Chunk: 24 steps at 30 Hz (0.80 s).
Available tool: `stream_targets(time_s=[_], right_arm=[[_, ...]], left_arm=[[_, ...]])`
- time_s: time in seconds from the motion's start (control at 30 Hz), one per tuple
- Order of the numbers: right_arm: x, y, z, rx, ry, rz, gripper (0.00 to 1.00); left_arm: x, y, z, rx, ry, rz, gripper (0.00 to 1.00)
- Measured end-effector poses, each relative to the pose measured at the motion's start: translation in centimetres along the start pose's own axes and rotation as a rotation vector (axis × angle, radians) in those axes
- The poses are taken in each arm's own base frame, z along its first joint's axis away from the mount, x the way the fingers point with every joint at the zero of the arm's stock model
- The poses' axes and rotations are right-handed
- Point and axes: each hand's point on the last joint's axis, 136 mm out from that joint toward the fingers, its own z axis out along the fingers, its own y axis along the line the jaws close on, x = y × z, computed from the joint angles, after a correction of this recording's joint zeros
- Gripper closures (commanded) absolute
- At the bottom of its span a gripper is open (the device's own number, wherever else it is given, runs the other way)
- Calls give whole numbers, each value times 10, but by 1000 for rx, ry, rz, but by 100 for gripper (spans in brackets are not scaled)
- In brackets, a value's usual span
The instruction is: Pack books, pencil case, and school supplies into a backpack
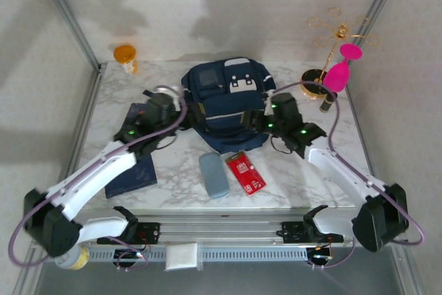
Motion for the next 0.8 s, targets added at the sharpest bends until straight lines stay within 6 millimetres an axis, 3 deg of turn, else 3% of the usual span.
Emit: stream_targets(time_s=[0.07, 0.13, 0.23, 0.33, 0.4, 0.53, 0.63, 0.8], right_arm=[[24, 23, 18, -48, 79, -27, 36], [50, 46, 37, -85, 164, -62, 34], [82, 76, 65, -140, 259, -103, 32], [108, 95, 88, -187, 323, -119, 31], [119, 104, 103, -195, 355, -131, 31], [131, 119, 124, -231, 377, -148, 30], [134, 121, 132, -240, 386, -147, 30], [131, 129, 149, -260, 375, -147, 29]], left_arm=[[-17, 54, -15, -152, -78, -87, 41], [-17, 119, -30, -336, -122, -184, 33], [11, 202, -51, -570, -123, -307, 18], [48, 266, -75, -754, -101, -436, 16], [66, 299, -92, -860, -105, -518, 11], [82, 338, -119, -1000, -135, -636, 7], [80, 353, -129, -1042, -172, -676, 6], [73, 372, -115, -1032, -147, -685, 4]])
